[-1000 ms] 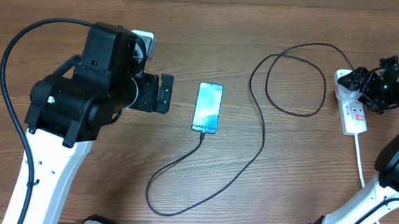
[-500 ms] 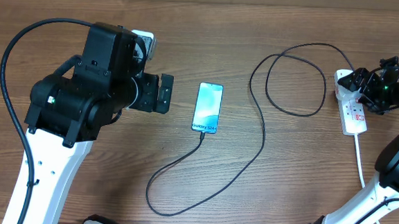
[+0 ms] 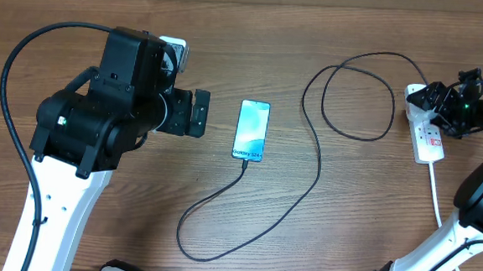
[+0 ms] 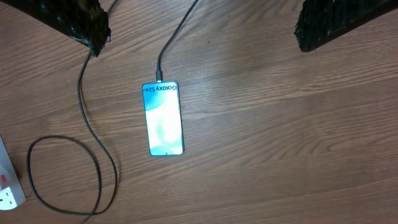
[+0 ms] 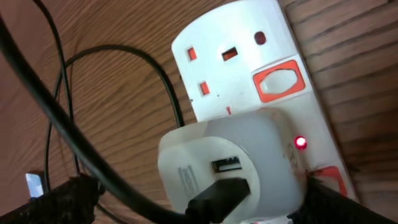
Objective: Plug charger to phone and switch on socket
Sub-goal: 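Press the power strip's orange switch down with the right gripper, then lift the right gripper up off the power strip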
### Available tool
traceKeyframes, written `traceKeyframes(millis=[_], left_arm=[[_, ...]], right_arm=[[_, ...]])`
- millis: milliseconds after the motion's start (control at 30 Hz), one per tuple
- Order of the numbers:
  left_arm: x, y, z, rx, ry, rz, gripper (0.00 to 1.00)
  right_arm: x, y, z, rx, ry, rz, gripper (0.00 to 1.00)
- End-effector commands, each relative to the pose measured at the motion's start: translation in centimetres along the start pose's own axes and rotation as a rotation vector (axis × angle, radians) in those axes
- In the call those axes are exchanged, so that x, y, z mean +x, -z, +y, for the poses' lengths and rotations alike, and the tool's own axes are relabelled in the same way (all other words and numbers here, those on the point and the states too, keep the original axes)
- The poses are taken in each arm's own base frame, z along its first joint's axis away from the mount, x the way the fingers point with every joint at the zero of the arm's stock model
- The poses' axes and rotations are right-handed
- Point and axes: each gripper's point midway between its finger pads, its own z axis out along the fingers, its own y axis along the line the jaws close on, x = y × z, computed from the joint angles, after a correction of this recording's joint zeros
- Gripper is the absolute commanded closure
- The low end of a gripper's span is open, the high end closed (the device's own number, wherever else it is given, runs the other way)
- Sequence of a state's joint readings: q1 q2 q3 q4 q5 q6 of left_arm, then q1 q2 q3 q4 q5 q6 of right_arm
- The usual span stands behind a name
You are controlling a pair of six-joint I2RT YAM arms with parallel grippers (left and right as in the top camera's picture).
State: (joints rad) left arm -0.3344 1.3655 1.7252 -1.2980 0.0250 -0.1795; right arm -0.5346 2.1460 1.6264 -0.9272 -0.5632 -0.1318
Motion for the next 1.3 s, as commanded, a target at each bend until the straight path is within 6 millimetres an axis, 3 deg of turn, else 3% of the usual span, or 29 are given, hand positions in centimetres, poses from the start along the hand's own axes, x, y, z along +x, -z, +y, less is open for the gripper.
traceKeyframes(millis=[0, 533, 700, 967, 1167, 1267], left_arm=[[-0.2, 0.0, 0.1, -0.006, -0.02, -0.004, 0.01], [-0.2, 0.0, 0.1, -0.005, -0.02, -0.004, 0.01], [-0.2, 0.0, 0.1, -0.005, -0.02, -0.004, 0.01], [-0.2, 0.0, 0.1, -0.005, -0.02, -0.004, 0.01], [-0.2, 0.0, 0.1, -0.006, -0.02, -0.004, 0.01], [-0.2, 0.0, 0.1, -0.006, -0.02, -0.003, 0.01]], right_arm=[[2.0, -1.6, 1.6, -0.062, -0.022, 0.071, 0.0], [2.0, -1.4, 0.8, -0.03, -0.051, 0.068, 0.0], [1.1, -0.7, 0.3, 0.013, -0.068, 0.048, 0.0], [-1.0, 3.2, -1.7, 0.184, -0.152, 0.009, 0.0], [-1.8, 6.3, -0.1, 0.185, -0.147, -0.043, 0.0], [-1.9, 9.2, 1.5, 0.199, -0.133, -0.095, 0.0]])
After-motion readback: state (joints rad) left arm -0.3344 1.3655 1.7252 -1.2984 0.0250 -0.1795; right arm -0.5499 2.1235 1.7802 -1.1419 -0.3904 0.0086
